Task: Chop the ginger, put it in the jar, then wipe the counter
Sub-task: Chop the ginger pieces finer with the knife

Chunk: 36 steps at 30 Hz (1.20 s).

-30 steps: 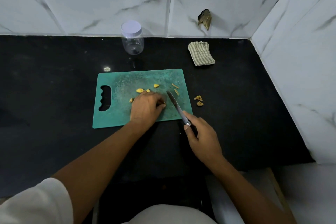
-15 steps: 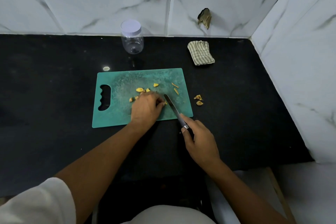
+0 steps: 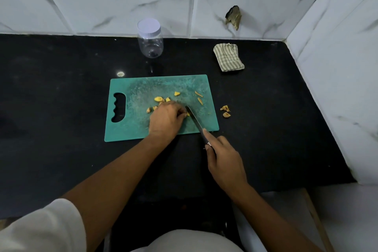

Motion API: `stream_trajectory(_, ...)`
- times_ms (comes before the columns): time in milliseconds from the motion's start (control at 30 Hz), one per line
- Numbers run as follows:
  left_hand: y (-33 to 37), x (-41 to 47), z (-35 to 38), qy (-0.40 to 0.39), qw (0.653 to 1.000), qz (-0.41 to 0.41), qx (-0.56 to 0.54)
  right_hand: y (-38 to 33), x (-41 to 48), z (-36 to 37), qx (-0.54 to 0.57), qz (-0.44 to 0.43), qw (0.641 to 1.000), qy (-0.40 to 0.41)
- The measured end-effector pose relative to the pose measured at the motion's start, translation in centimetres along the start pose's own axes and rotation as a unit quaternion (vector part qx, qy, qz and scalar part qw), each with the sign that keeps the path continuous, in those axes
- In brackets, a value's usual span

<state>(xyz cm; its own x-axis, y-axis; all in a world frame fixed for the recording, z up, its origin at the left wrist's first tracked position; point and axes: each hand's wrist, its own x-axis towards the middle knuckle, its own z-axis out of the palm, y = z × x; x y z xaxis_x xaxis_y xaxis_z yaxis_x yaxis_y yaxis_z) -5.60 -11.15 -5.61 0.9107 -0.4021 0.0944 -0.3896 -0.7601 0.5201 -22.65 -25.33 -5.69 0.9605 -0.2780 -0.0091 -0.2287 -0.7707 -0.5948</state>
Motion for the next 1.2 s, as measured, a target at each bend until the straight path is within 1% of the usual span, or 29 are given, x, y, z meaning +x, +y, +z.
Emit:
stream_trajectory(467, -0.2, 0.2, -0.1, -0.008, 1.000, 0.005, -0.013, 0.6, 0.3, -0.1, -0.018, -0.011, 0.999, -0.026)
stream_trajectory(600, -0.3, 0.1, 0.0, -0.008, 1.000, 0.008, -0.017, 0.8, 0.7, 0.0, -0.065, -0.030, 0.996, -0.046)
stream_trajectory(767, -0.3, 0.0, 0.0, -0.009, 1.000, 0.014, -0.012, -0.6, 2.1, 0.7, -0.111, -0.018, 0.993, -0.041)
stream_trajectory(800, -0.3, 0.0, 0.0, -0.008, 1.000, 0.015, -0.013, -0.8, 2.3, 0.8, -0.098, -0.014, 0.994, -0.042)
stream_trajectory(867, -0.4, 0.0, 0.1, -0.001, 1.000, 0.016, -0.018, -0.7, 2.5, 0.8, -0.016, -0.001, 0.999, -0.035)
stream_trajectory(933, -0.5, -0.1, 0.1, 0.001, 1.000, 0.011, -0.025, -0.2, 2.6, 0.6, 0.076, 0.015, 0.997, -0.002)
stream_trajectory(1000, -0.6, -0.2, 0.2, 0.000, 1.000, 0.011, -0.026, 0.5, 2.5, 0.3, 0.119, 0.021, 0.992, 0.027)
stream_trajectory(1067, -0.4, -0.1, 0.2, 0.003, 1.000, 0.011, -0.024, 0.7, 2.2, -0.2, 0.117, 0.012, 0.992, 0.037)
stream_trajectory(1200, -0.2, 0.1, -0.1, 0.002, 0.999, -0.007, -0.045, 1.6, 1.7, -1.2, 0.067, -0.013, 0.997, 0.032)
